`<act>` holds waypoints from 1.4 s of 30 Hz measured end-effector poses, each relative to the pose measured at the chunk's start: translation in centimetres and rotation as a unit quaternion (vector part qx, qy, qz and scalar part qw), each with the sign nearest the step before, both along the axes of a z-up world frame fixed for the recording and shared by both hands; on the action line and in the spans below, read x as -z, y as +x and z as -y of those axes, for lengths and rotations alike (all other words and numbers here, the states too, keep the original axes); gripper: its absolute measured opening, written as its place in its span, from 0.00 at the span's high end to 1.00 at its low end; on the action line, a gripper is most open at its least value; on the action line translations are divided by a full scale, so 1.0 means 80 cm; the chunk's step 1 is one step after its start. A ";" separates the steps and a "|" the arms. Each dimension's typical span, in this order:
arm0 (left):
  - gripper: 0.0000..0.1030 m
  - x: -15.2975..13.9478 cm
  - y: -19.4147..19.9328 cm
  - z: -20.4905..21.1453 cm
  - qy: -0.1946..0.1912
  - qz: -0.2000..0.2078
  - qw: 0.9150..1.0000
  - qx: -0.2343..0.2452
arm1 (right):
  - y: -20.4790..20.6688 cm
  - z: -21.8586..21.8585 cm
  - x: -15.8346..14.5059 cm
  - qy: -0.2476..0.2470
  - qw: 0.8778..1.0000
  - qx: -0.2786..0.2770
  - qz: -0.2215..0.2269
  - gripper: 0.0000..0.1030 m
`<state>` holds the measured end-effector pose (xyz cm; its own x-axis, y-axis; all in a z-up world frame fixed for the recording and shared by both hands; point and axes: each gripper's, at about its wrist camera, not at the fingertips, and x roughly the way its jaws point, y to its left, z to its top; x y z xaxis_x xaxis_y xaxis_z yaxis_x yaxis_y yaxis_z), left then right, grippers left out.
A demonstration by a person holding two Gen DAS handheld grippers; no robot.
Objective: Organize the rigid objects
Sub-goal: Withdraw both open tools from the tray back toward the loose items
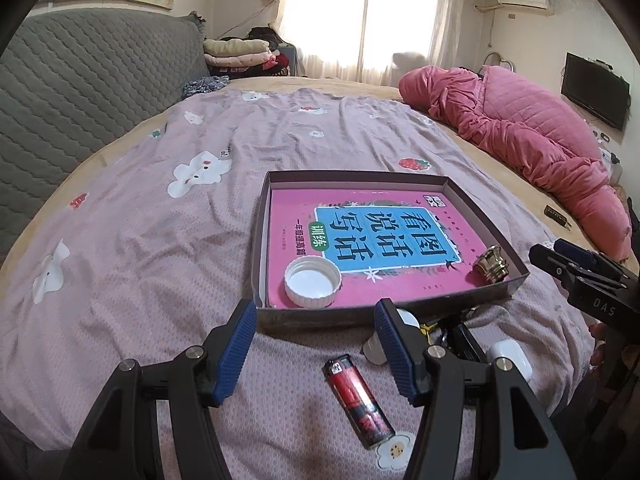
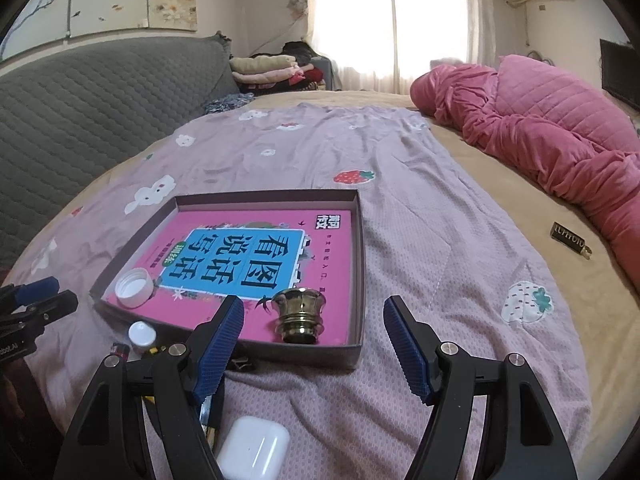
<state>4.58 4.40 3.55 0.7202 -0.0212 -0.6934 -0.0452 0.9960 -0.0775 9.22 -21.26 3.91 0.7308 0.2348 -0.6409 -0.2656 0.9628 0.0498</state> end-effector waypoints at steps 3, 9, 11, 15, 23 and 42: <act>0.41 0.000 -0.003 0.001 0.001 -0.002 1.000 0.002 | -0.007 0.000 -0.001 -0.002 1.000 -0.004 0.002 0.28; 0.41 -0.002 -0.011 0.003 0.001 -0.002 1.000 0.001 | -0.020 0.000 -0.001 -0.006 1.000 -0.012 0.001 0.28; 0.41 -0.003 -0.014 0.004 0.002 0.001 1.000 0.000 | -0.023 0.001 -0.003 -0.008 1.000 -0.013 0.002 0.28; 0.41 -0.003 -0.018 0.006 0.004 -0.002 1.000 0.002 | -0.027 0.007 -0.007 -0.001 1.000 -0.008 0.002 0.28; 0.41 0.000 -0.025 0.013 0.007 -0.012 1.000 0.011 | -0.035 0.009 -0.006 -0.002 1.000 -0.010 -0.010 0.28; 0.41 0.020 -0.031 0.031 0.016 -0.054 0.998 0.031 | -0.054 -0.018 0.042 -0.054 0.993 -0.030 -0.103 0.28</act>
